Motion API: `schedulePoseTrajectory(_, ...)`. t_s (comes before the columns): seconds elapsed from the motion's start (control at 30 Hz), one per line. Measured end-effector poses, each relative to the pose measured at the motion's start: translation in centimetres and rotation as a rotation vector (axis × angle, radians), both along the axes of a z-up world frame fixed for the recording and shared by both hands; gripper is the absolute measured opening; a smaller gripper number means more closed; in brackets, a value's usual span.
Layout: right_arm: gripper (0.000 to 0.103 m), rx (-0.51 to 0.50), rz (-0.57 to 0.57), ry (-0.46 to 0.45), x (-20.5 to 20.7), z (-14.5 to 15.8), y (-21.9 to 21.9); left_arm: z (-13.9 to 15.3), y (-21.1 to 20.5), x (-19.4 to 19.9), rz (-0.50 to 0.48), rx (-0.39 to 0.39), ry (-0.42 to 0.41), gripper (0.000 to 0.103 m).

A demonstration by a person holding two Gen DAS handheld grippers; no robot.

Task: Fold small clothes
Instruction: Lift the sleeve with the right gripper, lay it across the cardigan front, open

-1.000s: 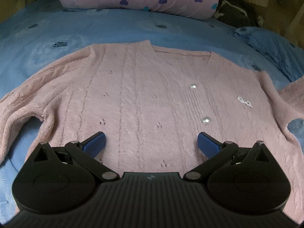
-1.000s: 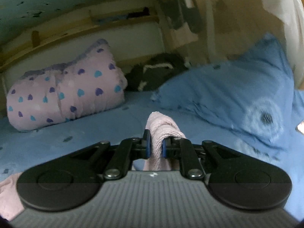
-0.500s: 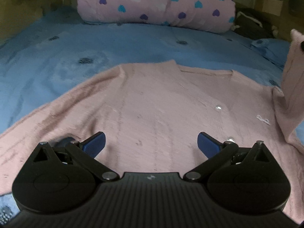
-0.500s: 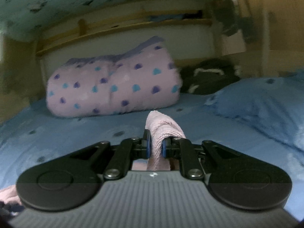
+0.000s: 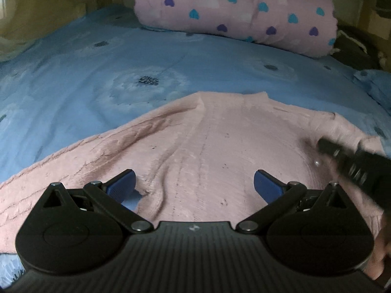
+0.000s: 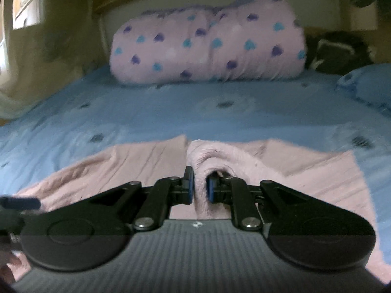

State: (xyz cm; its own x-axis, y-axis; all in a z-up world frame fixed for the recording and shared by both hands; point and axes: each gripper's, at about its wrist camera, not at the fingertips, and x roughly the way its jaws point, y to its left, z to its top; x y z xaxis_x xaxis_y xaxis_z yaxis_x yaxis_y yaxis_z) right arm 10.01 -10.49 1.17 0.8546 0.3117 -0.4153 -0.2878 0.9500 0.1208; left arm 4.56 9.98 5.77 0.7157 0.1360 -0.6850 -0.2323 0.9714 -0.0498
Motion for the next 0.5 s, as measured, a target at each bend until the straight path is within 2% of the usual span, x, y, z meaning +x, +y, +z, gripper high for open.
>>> schedulePoseTrajectory(0.1, 0.019, 0.010, 0.029, 0.047, 0.4, -1.1, 1.2, -0.1, 0.3, 0.2, 0.009, -0.009, 0.006, 0.103)
schedulePoseTrajectory(0.17, 0.028, 0.029, 0.045, 0.080, 0.5, -1.5, 1.5, 0.0, 0.2, 0.1, 0.009, -0.008, 0.008, 0.103)
schedulePoseTrajectory(0.23, 0.046, 0.071, 0.078, 0.117, 0.6, -1.7, 1.4, 0.0, 0.3, 0.1, 0.013, -0.004, 0.008, 0.103)
schedulePoseTrajectory(0.33, 0.052, 0.082, 0.072, 0.139, 0.1, -1.3, 1.2, 0.0, 0.3, 0.0, 0.017, -0.012, 0.008, 0.103)
schedulePoseTrajectory(0.5, 0.054, 0.059, 0.144, 0.170, -1.8, 0.4, -0.8, 0.2, -0.1, -0.2, 0.002, -0.018, -0.010, 0.103)
